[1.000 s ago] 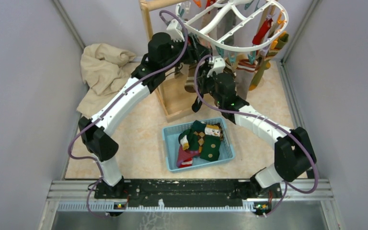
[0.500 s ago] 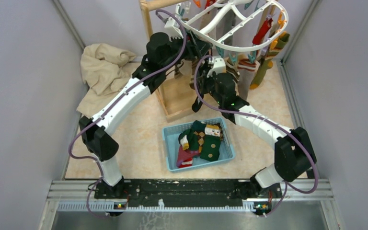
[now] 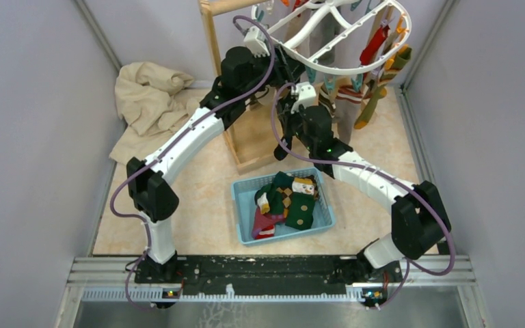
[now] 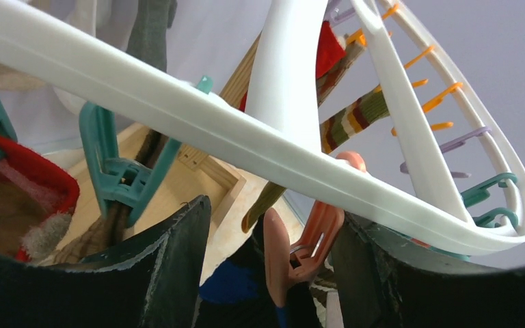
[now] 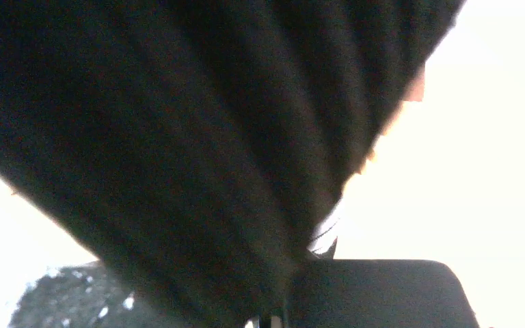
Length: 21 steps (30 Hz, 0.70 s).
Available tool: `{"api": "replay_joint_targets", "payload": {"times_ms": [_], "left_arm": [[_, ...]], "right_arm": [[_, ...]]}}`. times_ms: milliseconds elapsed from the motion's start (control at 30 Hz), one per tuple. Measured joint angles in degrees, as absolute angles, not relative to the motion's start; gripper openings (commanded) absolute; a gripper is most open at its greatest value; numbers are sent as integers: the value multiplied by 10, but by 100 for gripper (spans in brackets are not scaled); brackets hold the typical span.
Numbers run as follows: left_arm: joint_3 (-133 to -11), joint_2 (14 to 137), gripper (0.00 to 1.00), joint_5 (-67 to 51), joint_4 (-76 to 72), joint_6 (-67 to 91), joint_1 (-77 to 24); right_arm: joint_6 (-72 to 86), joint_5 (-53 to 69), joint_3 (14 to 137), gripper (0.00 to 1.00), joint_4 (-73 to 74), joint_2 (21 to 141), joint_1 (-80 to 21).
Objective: Remove the socks clipped to the hanger
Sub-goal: Remove the sock from the hanger.
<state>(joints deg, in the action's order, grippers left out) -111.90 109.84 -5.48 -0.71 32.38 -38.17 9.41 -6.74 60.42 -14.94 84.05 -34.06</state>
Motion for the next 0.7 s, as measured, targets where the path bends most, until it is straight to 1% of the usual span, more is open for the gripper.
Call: {"api": "replay_joint_targets", "payload": {"times_ms": [400,467,600,700], "left_arm": [[-1144,1100,68,-48,0,324,-382],[-1144,1101,65,-46,0,324,-382],[-1146,1103,56,-44,0,326,-382],[-1148,1105,51,-43,0,327,-382]], "right_arm": [[84,-86,604,0,-150,841,-348],[84,-89,604,0,-150,841,-348],[81,-91,604,0,-150,841,-348],[81,-92,604,0,-150,841,-349]]}}
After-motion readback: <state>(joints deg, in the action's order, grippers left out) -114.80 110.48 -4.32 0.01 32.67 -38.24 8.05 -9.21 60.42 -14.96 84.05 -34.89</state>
